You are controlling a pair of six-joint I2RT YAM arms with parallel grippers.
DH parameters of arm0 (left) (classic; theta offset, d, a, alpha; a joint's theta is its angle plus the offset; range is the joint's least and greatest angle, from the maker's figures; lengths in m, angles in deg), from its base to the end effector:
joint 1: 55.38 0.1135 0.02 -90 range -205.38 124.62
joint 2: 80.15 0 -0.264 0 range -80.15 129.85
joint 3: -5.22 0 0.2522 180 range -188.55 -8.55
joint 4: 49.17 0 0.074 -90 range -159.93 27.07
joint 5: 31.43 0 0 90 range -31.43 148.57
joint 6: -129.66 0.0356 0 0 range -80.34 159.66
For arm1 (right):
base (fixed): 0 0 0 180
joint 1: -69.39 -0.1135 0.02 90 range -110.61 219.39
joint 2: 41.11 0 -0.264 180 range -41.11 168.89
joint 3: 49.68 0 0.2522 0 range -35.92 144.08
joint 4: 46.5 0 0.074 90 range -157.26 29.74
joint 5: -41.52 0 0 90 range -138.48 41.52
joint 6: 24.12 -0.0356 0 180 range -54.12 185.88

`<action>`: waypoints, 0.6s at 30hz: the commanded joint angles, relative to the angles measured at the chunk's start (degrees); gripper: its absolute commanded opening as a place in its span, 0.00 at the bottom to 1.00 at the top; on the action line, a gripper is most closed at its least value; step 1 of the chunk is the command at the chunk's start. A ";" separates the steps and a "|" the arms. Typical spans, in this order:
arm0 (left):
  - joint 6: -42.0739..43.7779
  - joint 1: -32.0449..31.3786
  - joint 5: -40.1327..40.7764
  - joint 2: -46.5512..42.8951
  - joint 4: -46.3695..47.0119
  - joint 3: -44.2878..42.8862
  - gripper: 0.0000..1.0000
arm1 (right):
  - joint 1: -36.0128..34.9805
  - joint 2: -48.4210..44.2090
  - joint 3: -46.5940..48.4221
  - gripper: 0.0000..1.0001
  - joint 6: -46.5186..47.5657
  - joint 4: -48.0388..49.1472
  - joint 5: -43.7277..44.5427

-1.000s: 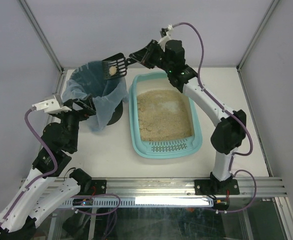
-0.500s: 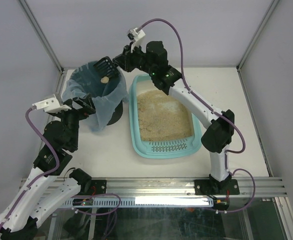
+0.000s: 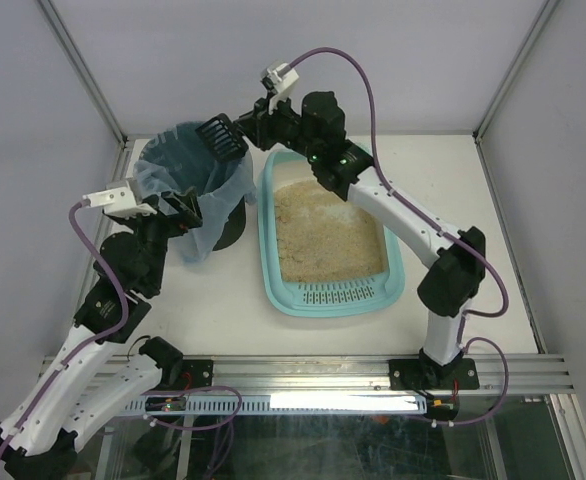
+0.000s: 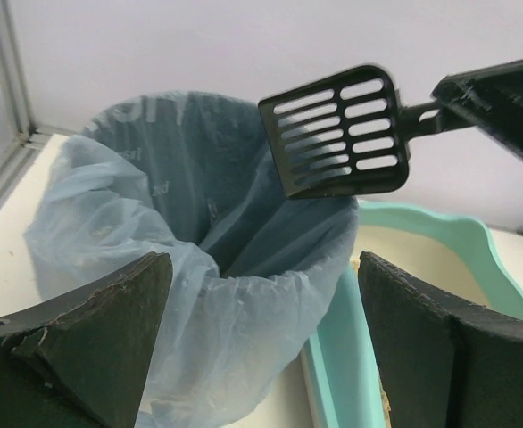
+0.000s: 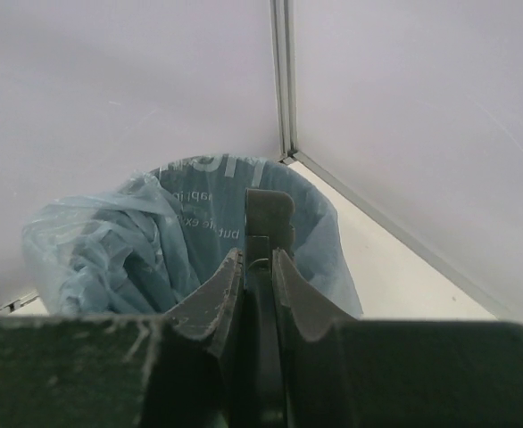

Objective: Clean the litter box

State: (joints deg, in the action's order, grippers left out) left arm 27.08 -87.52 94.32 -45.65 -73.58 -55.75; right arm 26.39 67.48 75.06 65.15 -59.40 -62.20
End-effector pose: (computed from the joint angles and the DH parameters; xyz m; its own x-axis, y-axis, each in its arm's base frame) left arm 0.1220 -0.0521 0.3791 0.0434 -0.2360 -0.9708 -0.0545 0.9697 -0.2382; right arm 0.3269 0.3164 0.4400 0.0308 0.0457 -0.9985 -0.8362 0.5485 -0.0007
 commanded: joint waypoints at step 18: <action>0.48 -3.10 -24.99 18.30 -1.92 -7.87 0.81 | 7.29 -35.98 -30.52 0.00 -11.71 -21.73 34.59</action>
State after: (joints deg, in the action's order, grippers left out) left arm 27.15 -87.80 71.98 -29.30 -75.38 -59.90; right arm 30.89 28.97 46.86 57.28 -69.32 -32.78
